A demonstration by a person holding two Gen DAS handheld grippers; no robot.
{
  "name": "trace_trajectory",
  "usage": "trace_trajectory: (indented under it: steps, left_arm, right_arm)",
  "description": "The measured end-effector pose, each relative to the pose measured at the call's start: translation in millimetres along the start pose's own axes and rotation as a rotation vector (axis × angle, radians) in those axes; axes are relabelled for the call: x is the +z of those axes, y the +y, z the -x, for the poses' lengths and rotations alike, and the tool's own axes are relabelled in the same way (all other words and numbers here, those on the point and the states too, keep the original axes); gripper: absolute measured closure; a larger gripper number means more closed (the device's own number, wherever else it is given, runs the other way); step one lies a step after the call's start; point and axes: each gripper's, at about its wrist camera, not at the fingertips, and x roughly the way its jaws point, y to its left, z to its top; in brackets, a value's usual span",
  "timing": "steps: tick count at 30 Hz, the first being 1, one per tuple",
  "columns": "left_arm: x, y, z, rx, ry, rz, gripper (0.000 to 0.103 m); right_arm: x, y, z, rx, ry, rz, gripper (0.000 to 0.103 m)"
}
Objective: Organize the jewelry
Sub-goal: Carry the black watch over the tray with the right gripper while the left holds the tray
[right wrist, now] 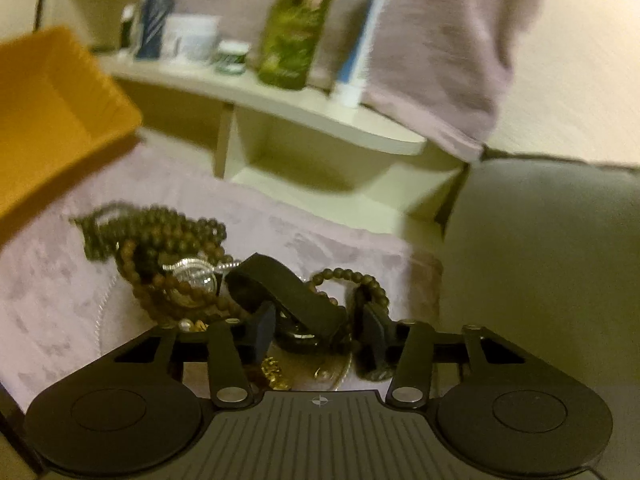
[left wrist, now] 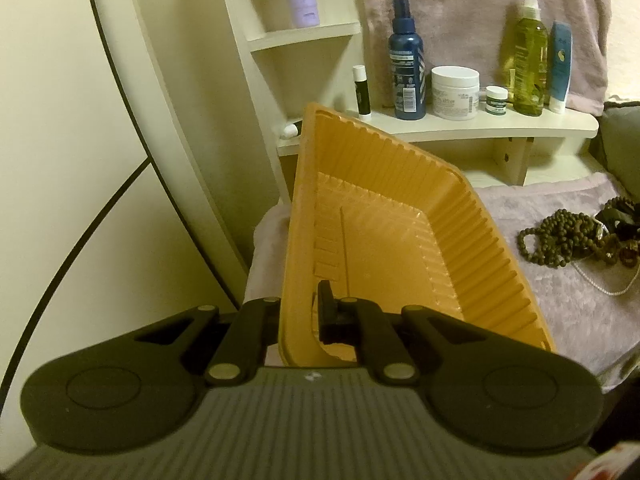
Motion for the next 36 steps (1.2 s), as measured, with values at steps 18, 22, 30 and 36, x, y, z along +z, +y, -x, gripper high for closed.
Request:
trace_trajectory:
  steps: [18, 22, 30, 36]
  left_arm:
    - [-0.4, 1.8, -2.7, -0.007, 0.003, 0.012, 0.097]
    - [-0.1, 2.4, -3.1, -0.012, 0.0, 0.017, 0.097]
    - [0.0, 3.5, -3.6, -0.014, -0.003, 0.022, 0.097]
    - [1.6, 3.5, -4.5, -0.019, -0.012, 0.026, 0.097]
  right_arm:
    - [11.9, 20.5, 16.1, -0.106, -0.106, 0.152, 0.091]
    - [30.2, 26.3, 37.8, -0.108, -0.176, 0.143, 0.099]
    - [75.8, 54.3, 70.7, -0.023, -0.313, 0.104, 0.1]
    - [101.3, 101.5, 68.9, 0.185, -0.318, 0.037, 0.1]
